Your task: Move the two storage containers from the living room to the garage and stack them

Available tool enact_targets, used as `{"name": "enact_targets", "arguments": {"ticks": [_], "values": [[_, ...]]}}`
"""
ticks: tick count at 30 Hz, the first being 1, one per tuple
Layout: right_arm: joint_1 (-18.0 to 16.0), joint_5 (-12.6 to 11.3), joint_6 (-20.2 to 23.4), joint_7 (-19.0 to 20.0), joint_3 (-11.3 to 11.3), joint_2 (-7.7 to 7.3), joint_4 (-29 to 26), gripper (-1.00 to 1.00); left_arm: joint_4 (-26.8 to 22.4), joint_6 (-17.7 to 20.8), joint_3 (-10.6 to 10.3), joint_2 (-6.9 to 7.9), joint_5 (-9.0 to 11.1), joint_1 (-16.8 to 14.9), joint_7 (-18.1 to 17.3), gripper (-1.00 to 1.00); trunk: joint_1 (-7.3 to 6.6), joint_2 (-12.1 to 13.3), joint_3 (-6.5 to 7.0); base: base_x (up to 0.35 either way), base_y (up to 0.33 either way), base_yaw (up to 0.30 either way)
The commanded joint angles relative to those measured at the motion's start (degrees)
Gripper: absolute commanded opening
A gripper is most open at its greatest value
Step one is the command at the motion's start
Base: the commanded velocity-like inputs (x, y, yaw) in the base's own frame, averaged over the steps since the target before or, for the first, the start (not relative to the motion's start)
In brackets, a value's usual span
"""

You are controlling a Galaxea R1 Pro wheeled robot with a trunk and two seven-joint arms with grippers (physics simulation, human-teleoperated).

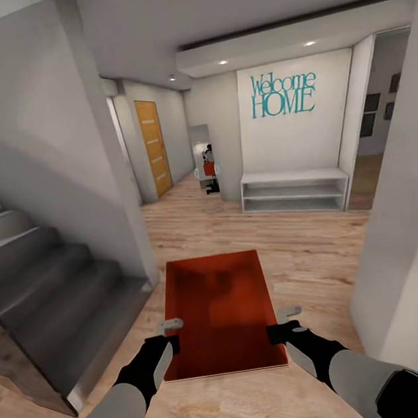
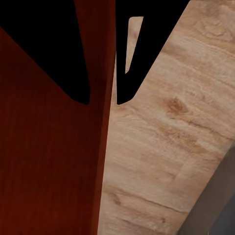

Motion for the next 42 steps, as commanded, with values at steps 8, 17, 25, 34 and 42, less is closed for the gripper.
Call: {"name": "enact_targets", "arguments": {"ticks": [8, 17, 25, 34, 42], "values": [[0.0, -1.4, 0.4, -0.3, 0.5, -0.78, 1.4, -1.00, -2.8, 0.1, 0.0, 0.88, 0.8, -0.1, 0.4, -1.00, 0.07, -0.1, -0.13, 0.322, 0.000, 0.000], [0.0, -1.4, 0.4, -0.3, 0.5, -0.78, 1.4, -1.00, -2.8, 0.1, -0.1, 0.87, 0.8, -0.1, 0.4, -1.00, 0.07, -0.1, -0.13, 0.322, 0.000, 0.000], [0.0, -1.4, 0.3, -0.4, 0.5, -0.86, 1.4, -1.00, -2.8, 0.1, -0.1, 0.87, 0.7, -0.1, 0.4, -1.00, 0.07, -0.1, -0.13, 0.322, 0.000, 0.000], [0.0, -1.4, 0.3, -0.4, 0.5, -0.87, 1.4, -1.00, -2.8, 0.1, -0.1, 0.87, 0.8, -0.1, 0.4, -1.00, 0.07, -0.1, -0.13, 0.322, 0.000, 0.000], [0.0, -1.4, 0.3, -0.4, 0.5, -0.87, 1.4, -1.00, -2.8, 0.1, -0.1, 0.87, 0.8, -0.1, 0.4, -1.00, 0.07, -0.1, -0.13, 0.322, 0.000, 0.000]]}}
